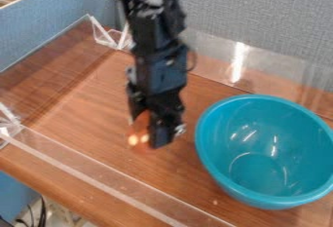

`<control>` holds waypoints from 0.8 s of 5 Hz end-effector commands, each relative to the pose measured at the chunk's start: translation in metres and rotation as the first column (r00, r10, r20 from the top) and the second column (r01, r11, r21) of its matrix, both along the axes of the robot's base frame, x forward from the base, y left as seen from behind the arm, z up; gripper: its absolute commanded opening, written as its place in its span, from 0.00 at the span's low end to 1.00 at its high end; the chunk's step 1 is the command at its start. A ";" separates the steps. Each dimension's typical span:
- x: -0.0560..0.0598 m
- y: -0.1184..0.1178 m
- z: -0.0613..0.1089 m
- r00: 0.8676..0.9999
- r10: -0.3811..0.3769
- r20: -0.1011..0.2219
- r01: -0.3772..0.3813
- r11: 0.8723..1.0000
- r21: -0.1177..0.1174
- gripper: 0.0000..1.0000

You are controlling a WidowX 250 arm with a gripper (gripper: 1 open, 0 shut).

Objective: Put the mushroom in the blue bowl

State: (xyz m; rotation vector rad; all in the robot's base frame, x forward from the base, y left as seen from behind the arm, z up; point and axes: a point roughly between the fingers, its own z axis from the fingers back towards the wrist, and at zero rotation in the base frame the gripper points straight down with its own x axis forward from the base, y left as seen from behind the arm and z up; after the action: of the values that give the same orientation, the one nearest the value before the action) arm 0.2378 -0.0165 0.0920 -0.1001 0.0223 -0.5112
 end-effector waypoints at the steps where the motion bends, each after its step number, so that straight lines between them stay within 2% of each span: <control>1: 0.018 -0.029 0.034 0.986 -0.148 0.072 0.147 0.989 0.010 0.00; 2: 0.036 -0.064 0.028 0.972 -0.225 0.073 0.224 0.974 0.018 0.00; 3: 0.046 -0.091 0.019 0.957 -0.281 0.072 0.280 0.960 0.018 0.00; 4: 0.050 -0.097 0.000 0.933 -0.353 0.074 0.352 0.936 0.018 0.00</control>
State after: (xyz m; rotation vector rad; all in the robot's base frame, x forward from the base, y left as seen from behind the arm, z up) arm 0.2837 -0.1096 0.0787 -0.0761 0.0166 -0.8599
